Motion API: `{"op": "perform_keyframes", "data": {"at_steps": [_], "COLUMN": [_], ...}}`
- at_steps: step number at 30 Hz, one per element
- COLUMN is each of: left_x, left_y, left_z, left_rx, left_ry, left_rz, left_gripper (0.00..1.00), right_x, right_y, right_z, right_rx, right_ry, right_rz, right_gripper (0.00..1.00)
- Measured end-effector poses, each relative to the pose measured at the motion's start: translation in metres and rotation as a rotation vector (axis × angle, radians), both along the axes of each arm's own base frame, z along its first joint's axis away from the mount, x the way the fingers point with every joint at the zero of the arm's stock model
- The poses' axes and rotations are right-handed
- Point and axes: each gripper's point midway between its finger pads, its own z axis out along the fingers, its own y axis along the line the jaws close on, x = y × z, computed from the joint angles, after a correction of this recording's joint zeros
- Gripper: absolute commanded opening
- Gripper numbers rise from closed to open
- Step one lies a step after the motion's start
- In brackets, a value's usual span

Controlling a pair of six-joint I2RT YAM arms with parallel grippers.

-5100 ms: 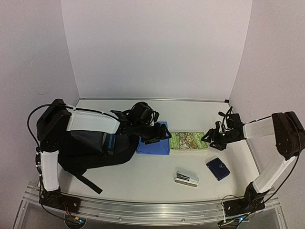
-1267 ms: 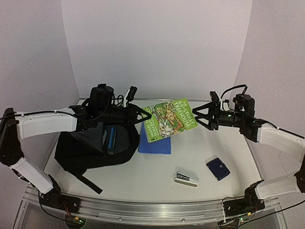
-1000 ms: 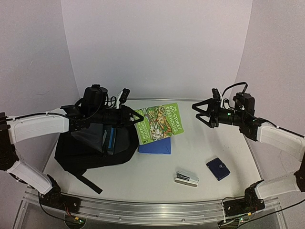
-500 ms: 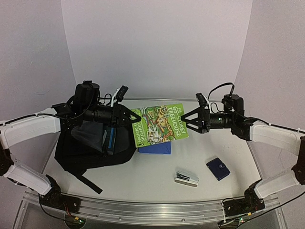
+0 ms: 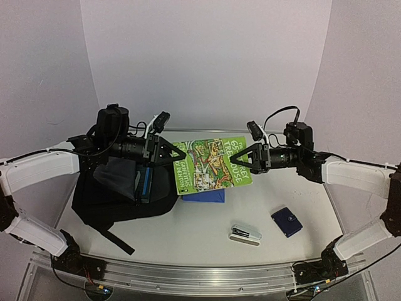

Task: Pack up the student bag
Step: Pick up the book from the center of the board.

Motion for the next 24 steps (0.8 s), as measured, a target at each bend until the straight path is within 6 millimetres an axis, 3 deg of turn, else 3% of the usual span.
{"op": "perform_keyframes", "data": {"at_steps": [6, 8, 10, 13, 15, 17, 20, 24], "left_x": [0.015, 0.017, 0.017, 0.019, 0.028, 0.054, 0.096, 0.113], "left_y": [0.009, 0.012, 0.013, 0.016, 0.023, 0.044, 0.094, 0.155], "left_z": [-0.001, -0.005, -0.008, -0.013, -0.019, -0.029, -0.052, -0.075], "left_rx": [0.0, -0.003, 0.003, 0.019, 0.04, 0.079, 0.166, 0.286], "left_ry": [0.022, 0.027, 0.034, 0.053, 0.075, 0.105, 0.162, 0.211], "left_rz": [0.047, 0.05, 0.051, 0.061, 0.105, 0.221, 0.462, 0.687], "left_gripper": [0.0, 0.04, 0.11, 0.42, 0.7, 0.82, 0.93, 0.99], "right_x": [-0.002, -0.002, -0.002, -0.002, 0.0, 0.01, 0.033, 0.051], "right_y": [0.004, 0.004, 0.005, 0.007, 0.009, 0.008, 0.0, -0.008], "right_z": [0.012, 0.011, 0.007, 0.003, 0.002, -0.002, -0.015, -0.025], "right_rx": [0.045, 0.05, 0.047, 0.047, 0.049, 0.045, 0.027, 0.011], "right_ry": [-0.034, -0.022, -0.005, 0.014, 0.029, 0.047, 0.092, 0.134], "right_rz": [0.006, -0.007, -0.021, -0.039, -0.058, -0.113, -0.227, -0.331], "right_gripper": [0.11, 0.02, 0.0, 0.0, 0.0, 0.0, 0.0, 0.0]}}
